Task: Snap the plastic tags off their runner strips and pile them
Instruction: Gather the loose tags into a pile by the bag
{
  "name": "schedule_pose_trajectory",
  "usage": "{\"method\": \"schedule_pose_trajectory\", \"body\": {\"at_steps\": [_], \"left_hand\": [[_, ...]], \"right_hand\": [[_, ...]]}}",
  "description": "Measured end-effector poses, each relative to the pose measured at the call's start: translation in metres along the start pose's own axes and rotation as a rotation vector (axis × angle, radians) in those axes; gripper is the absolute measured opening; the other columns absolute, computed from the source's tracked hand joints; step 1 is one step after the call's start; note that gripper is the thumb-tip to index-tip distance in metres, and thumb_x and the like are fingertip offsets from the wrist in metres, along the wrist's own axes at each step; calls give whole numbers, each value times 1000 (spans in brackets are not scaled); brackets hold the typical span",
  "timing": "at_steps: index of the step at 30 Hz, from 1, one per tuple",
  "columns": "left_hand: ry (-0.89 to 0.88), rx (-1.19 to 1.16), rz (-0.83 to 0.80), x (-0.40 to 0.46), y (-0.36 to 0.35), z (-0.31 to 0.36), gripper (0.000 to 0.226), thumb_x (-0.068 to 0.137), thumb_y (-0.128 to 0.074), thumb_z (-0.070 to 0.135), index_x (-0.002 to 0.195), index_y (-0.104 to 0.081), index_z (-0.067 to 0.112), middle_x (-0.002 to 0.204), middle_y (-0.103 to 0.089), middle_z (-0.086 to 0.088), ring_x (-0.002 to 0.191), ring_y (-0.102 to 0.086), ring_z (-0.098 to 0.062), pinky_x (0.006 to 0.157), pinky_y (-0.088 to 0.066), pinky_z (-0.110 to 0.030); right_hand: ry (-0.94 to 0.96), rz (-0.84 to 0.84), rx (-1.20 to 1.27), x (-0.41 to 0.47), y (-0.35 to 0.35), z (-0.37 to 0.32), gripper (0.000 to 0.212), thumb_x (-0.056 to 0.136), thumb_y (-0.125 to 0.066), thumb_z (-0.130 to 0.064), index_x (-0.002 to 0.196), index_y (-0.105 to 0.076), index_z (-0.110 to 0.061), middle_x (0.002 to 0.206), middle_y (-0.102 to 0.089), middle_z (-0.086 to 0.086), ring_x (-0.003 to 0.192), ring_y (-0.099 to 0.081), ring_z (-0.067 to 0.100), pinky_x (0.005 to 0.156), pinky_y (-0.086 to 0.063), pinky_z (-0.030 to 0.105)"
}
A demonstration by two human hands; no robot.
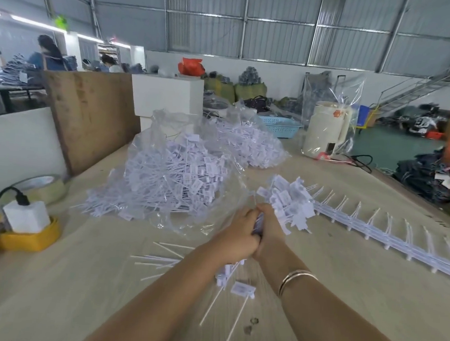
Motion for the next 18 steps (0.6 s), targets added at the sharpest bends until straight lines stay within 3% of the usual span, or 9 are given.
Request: {"method": "schedule_pose_trajectory", "body": {"at_steps": [3,6,8,9,11,12,13,15,18], "left_hand": [[-44,31,-49,-1,4,1,65,89,-42,9,149,-19,20,142,-37,-7,129,-36,-24,105,-36,-37],[-97,-2,-97,-10,14,15,71,94,-43,16,151,-1,24,154,-27,-5,136,-31,-22,110,-30,-34],[-195,-35,-51,-22,27,33,64,94,-45,12,150,-16,20,152,-31,-4,132,-37,-11,106,-32,-21],[-248,-86,7,-26,36,43,55,94,-47,10,146,-31,18,147,-40,-3,121,-44,0,97,-36,-11],[-306,-214,157,-34,62,57,38,94,-49,11,130,-55,23,127,-58,7,85,-53,19,70,-39,4],[-314,-263,252,-36,79,61,30,95,-49,15,120,-62,26,113,-63,15,70,-54,17,60,-40,4],[-319,-266,377,-37,96,60,25,94,-50,16,110,-66,27,102,-63,20,64,-53,14,58,-43,0],[-310,-114,701,-40,130,52,19,91,-54,14,98,-70,24,97,-61,15,80,-54,8,75,-49,-16],[-108,320,991,-40,158,21,15,83,-65,18,96,-69,24,127,-48,-6,117,-42,-28,97,-34,-44]], "right_hand": [[109,89,41,4,5,-2,26,76,-60,-30,56,-54,-14,49,-55,1,47,-54,18,54,-42,30],[151,164,110,4,12,-12,22,78,-60,-28,64,-54,-13,43,-56,1,31,-53,14,37,-40,19],[166,146,160,3,13,-25,19,81,-58,-28,71,-56,-12,49,-60,1,37,-57,13,35,-41,16],[166,124,187,2,12,-32,17,81,-58,-29,76,-56,-13,57,-62,1,48,-61,14,43,-46,17],[154,128,196,0,13,-51,17,78,-59,-30,85,-54,-15,79,-58,3,74,-59,19,68,-53,28],[162,142,182,-4,15,-63,17,76,-60,-30,83,-52,-16,83,-52,4,79,-55,20,74,-51,32],[181,154,172,-8,16,-76,17,76,-60,-29,79,-50,-16,82,-49,4,77,-52,19,72,-51,33],[225,149,168,-19,17,-100,18,77,-61,-28,74,-47,-17,76,-47,2,69,-50,18,62,-51,30],[261,41,229,-39,5,-128,22,80,-64,-35,80,-50,-18,80,-56,2,76,-61,20,71,-57,37]]}}
Point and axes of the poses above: each hand's wrist, its own x-axis towards the middle knuckle, its own y-axis out of the back of the hand, z = x × y, the point moved 3 cm from there along x, towards the middle knuckle
